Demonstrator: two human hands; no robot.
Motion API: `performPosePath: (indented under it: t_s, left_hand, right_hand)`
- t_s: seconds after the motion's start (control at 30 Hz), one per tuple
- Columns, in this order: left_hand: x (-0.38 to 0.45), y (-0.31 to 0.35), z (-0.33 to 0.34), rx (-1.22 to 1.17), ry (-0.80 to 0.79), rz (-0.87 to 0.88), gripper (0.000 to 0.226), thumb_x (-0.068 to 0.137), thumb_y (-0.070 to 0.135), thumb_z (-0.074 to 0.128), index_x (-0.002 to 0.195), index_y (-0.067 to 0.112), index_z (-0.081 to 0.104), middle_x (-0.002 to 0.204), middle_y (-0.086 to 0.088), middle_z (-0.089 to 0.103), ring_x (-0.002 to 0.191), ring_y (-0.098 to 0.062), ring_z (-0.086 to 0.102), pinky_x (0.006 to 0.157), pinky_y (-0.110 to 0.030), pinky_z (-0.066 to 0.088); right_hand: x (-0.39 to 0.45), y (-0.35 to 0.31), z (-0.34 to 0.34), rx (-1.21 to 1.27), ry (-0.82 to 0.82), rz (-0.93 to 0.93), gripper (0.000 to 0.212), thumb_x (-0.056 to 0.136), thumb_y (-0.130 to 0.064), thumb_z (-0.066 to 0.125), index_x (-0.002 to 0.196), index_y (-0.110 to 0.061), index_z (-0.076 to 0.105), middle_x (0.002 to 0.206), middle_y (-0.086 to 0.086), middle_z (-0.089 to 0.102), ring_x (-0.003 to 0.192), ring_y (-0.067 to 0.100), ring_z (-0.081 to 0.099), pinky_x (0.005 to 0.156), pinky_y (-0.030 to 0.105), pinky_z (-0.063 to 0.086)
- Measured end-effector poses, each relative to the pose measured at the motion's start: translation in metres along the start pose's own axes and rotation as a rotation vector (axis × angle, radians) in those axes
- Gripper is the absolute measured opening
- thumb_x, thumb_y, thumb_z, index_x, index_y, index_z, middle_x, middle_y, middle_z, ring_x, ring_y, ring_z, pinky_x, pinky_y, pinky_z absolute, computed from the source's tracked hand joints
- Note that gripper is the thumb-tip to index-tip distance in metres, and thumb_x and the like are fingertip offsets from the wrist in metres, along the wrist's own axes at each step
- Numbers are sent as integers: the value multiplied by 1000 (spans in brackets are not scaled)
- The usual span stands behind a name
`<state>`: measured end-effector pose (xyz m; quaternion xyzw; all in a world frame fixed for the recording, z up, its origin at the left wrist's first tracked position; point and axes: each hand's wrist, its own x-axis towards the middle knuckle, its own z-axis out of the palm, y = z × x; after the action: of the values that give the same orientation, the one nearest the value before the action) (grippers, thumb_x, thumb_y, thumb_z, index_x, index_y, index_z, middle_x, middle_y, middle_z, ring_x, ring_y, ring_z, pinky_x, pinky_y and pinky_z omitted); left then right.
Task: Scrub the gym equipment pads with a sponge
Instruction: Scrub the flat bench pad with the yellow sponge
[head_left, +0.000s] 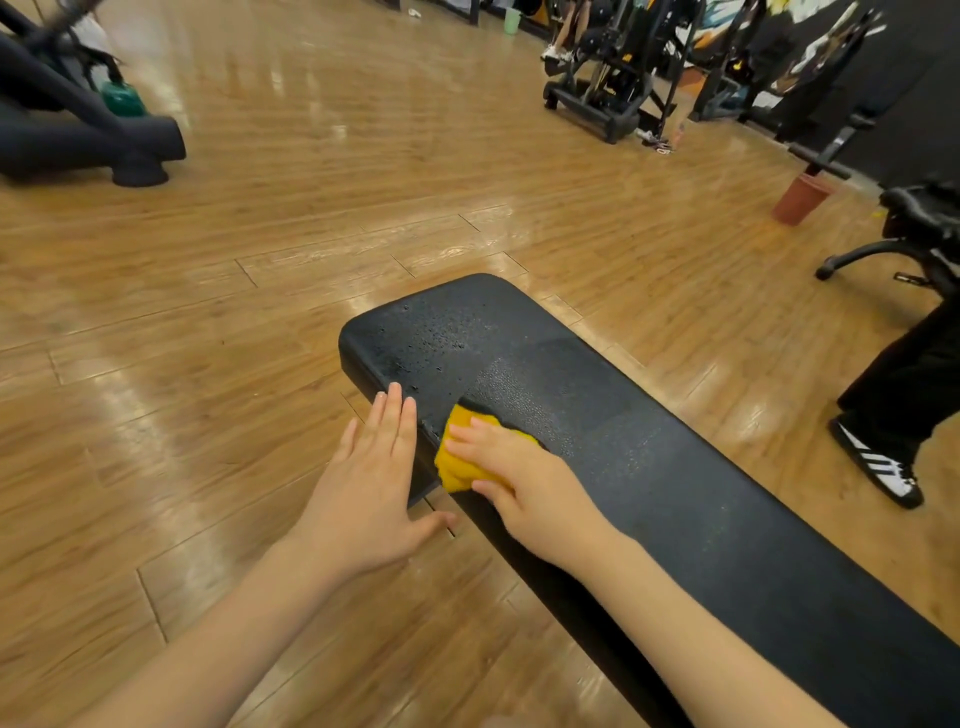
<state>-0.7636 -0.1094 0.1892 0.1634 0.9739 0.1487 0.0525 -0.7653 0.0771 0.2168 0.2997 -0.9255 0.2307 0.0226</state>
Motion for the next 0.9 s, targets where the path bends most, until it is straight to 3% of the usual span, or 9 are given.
performPosePath:
  t_s: [0.13, 0.2, 0.27, 0.37, 0.57, 0.7, 0.77, 0.9]
  left_hand:
    - [-2, -4, -1, 21, 30, 4, 113, 65, 84, 14, 138, 10, -28, 145, -7, -36, 136, -19, -29, 115, -38, -7]
    - [-3, -3, -2, 60, 7, -18, 109, 79, 80, 30, 138, 10, -31, 145, -7, -39, 138, -20, -30, 117, -39, -7]
    - [-3, -1, -4, 64, 1, -47, 107, 84, 74, 36, 135, 10, -34, 145, -7, -40, 138, -20, -31, 117, -39, -9]
    - [2, -1, -6, -2, 45, -89, 111, 83, 74, 38, 142, 7, -29, 143, -7, -40, 136, -20, -32, 114, -36, -11]
    - [5, -9, -5, -3, 13, -82, 114, 79, 77, 39, 130, 11, -39, 142, -8, -43, 138, -22, -32, 116, -37, -11]
    - [6, -13, -4, -8, -10, -55, 117, 75, 82, 37, 127, 15, -42, 141, -6, -45, 136, -20, -36, 115, -35, -13]
    - [7, -14, -3, -6, -9, -38, 117, 61, 89, 20, 125, 17, -46, 139, -4, -48, 132, -19, -41, 113, -33, -16]
    - [7, -17, -1, -26, -13, -35, 111, 50, 85, 2, 122, 18, -50, 133, -1, -54, 126, -17, -46, 110, -32, -17]
  right_hand:
    - [-5, 1, -16, 231, -23, 61, 39, 85, -12, 50, 123, -17, 57, 129, -11, 48, 125, -4, 33, 105, 4, 21]
    - [4, 16, -33, 305, 79, 167, 43, 81, -14, 49, 122, -26, 52, 123, -10, 50, 116, -6, 42, 101, 4, 26]
    - [23, 45, -52, 252, 216, 290, 42, 81, -16, 49, 123, -18, 54, 122, -5, 53, 113, 2, 48, 101, 13, 31]
    - [55, 93, -73, 103, 296, 519, 36, 91, -4, 51, 127, -5, 54, 130, 9, 54, 121, 16, 47, 94, 16, 29]
    - [90, 116, -50, -93, 239, 717, 37, 96, -12, 45, 132, -16, 50, 132, 9, 54, 122, 28, 47, 91, 29, 35]
    - [93, 83, -34, -126, 179, 581, 40, 96, -15, 46, 135, -20, 47, 142, 2, 46, 130, 23, 40, 101, 29, 29]
    - [91, 57, -22, -125, 129, 477, 41, 96, -15, 47, 137, -22, 45, 145, -1, 41, 135, 18, 35, 105, 26, 23]
    - [73, 14, -1, -89, 93, 218, 41, 93, -11, 50, 134, -17, 48, 143, -1, 44, 135, 14, 34, 101, 7, 12]
